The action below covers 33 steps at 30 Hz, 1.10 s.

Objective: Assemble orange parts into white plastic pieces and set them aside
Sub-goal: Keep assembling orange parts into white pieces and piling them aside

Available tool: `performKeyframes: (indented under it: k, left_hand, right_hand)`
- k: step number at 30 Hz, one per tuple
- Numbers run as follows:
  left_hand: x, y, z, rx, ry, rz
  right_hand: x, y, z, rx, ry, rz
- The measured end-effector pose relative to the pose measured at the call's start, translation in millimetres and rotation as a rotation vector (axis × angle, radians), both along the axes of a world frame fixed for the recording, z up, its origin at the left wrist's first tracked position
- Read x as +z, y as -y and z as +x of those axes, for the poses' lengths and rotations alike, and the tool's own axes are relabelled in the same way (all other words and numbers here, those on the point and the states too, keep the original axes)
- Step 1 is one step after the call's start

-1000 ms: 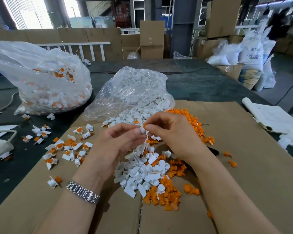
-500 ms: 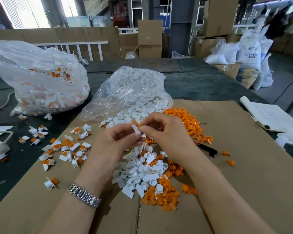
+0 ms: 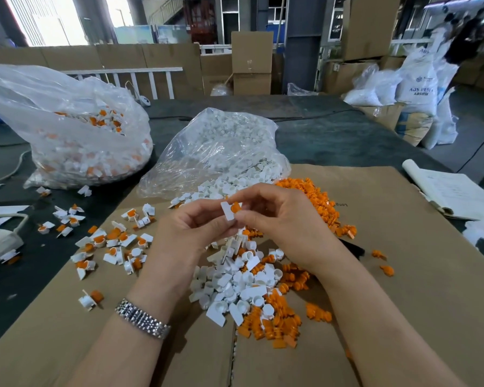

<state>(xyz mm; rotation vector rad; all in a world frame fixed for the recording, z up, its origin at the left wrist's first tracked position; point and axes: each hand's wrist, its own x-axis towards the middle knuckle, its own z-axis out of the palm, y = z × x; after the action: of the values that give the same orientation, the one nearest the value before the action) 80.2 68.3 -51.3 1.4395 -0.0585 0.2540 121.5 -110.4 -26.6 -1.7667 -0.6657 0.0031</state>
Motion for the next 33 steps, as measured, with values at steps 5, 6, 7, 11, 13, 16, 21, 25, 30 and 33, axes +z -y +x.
performKeyframes:
  k: [5, 6, 7, 11, 13, 16, 21, 25, 30, 33]
  left_hand:
    - [0.4, 0.6, 0.2, -0.005, 0.017, -0.044]
    - [0.6, 1.1, -0.4, 0.008, 0.025, -0.039]
    - [0.8, 1.6, -0.9, 0.025, 0.031, -0.027]
    - [2.7, 4.2, -2.5, 0.063, 0.042, 0.034]
    - [2.2, 3.8, -2.9, 0.059, 0.028, 0.039]
    - [0.1, 1.7, -1.8, 0.024, -0.044, -0.040]
    - [0.4, 2.5, 3.3, -0.007, -0.108, -0.189]
    - [-0.8, 2.8, 4.4, -0.008, -0.109, -0.197]
    - [1.4, 1.5, 3.5, -0.039, -0.110, -0.250]
    - [1.5, 1.6, 2.9, -0.031, -0.107, -0.222]
  right_hand:
    - [-0.7, 0.7, 0.1, -0.003, 0.036, 0.022]
    - [-0.9, 0.6, 0.3, -0.005, 0.037, 0.029]
    - [-1.3, 0.4, 0.4, -0.008, 0.037, 0.035]
    - [-3.1, 0.0, 1.5, -0.051, 0.074, 0.002]
    - [-4.0, -0.7, 1.7, -0.084, 0.123, -0.039]
    - [-4.8, -1.3, 2.5, -0.124, 0.189, -0.086]
    - [-6.6, -4.1, 1.5, -0.169, 0.255, -0.089]
    - [-8.2, -7.7, 0.4, -0.214, 0.304, -0.114]
    - [-9.6, -8.0, 0.6, -0.234, 0.339, -0.124]
    - [-10.5, -8.9, 0.9, -0.225, 0.353, -0.129]
